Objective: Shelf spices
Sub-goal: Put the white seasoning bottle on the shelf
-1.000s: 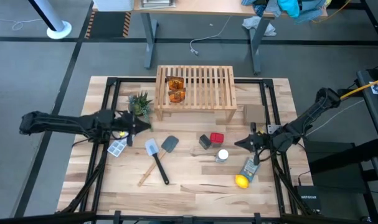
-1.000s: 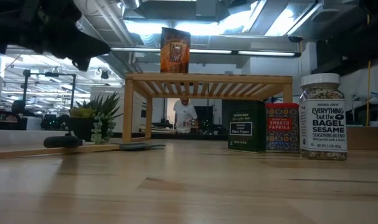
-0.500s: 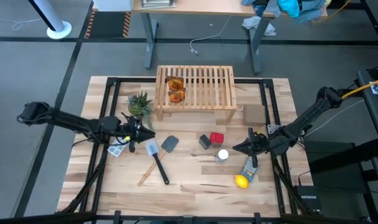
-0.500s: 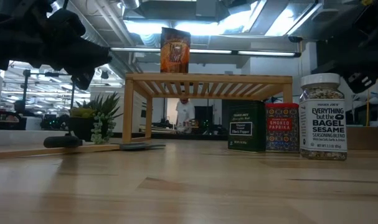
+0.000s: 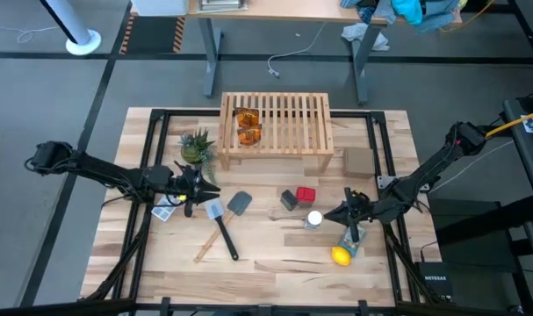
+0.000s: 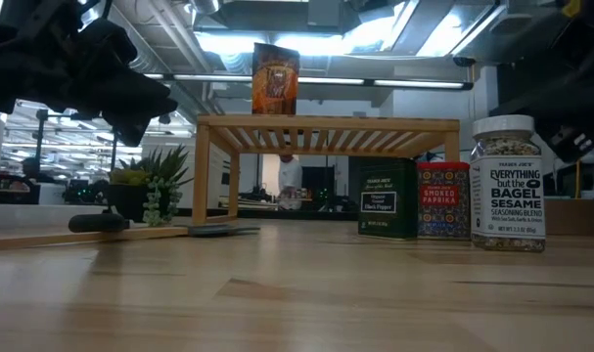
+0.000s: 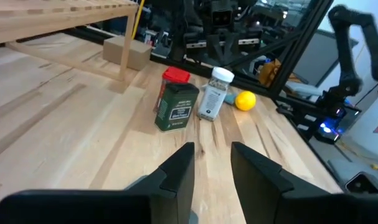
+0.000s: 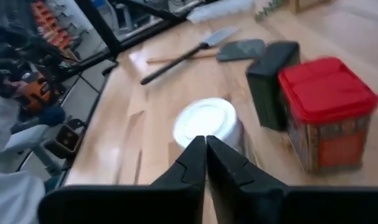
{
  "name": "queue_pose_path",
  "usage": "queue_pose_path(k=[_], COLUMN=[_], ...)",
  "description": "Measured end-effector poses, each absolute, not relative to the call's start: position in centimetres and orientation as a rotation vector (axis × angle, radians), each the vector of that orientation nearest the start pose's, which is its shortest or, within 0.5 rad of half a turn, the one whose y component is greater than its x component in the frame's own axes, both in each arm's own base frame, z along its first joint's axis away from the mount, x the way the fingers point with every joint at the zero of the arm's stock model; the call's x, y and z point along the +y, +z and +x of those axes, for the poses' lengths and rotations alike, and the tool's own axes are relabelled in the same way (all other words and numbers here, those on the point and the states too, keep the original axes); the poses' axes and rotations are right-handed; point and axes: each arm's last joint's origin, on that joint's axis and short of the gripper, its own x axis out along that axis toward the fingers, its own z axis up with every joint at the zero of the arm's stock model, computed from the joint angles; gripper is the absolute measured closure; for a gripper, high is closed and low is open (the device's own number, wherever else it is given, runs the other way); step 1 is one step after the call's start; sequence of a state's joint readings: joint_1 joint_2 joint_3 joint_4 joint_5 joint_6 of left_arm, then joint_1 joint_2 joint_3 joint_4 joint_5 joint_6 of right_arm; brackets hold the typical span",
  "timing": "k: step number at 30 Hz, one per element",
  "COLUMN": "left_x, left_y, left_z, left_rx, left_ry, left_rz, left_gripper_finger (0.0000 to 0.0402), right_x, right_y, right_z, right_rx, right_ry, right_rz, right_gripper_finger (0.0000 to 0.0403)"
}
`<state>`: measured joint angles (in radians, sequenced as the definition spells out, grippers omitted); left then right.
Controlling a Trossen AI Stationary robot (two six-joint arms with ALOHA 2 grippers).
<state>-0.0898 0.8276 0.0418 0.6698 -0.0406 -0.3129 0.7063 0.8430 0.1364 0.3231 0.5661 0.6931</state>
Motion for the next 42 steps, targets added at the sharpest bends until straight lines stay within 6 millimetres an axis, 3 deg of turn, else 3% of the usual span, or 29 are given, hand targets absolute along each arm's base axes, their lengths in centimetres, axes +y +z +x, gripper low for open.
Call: queue_pose_path(k=[7,17,27,42], left_x=[-1.3,-1.2,-1.2,-1.2], left_y=[15.6,15.5,15.5,15.0], left_z=[15.3,15.2,15.2,15.2], left_rx=[0.118,0.132,0.132,0.182], left_ry=[-0.031,-0.024,-0.025,-0.017], left_rz=[-0.314,-0.387,-0.370,-0.347], left_gripper_finger=[0.0304,0.0304,0.0304,0.0304], right_x=[8.6,8.5,9.4,10.7], right_y=[15.0,14.3,15.9,15.5], right_z=[14.1,14.9,16.0,18.3], right_rx=[0.287,0.366,0.328,0.372], right_ry=[-0.052,0.013,0.059,-0.008], right_rz=[0.493,0.536,0.558,0.369], right_gripper_finger=[0.0300,0.0211,0.0197,0.0196])
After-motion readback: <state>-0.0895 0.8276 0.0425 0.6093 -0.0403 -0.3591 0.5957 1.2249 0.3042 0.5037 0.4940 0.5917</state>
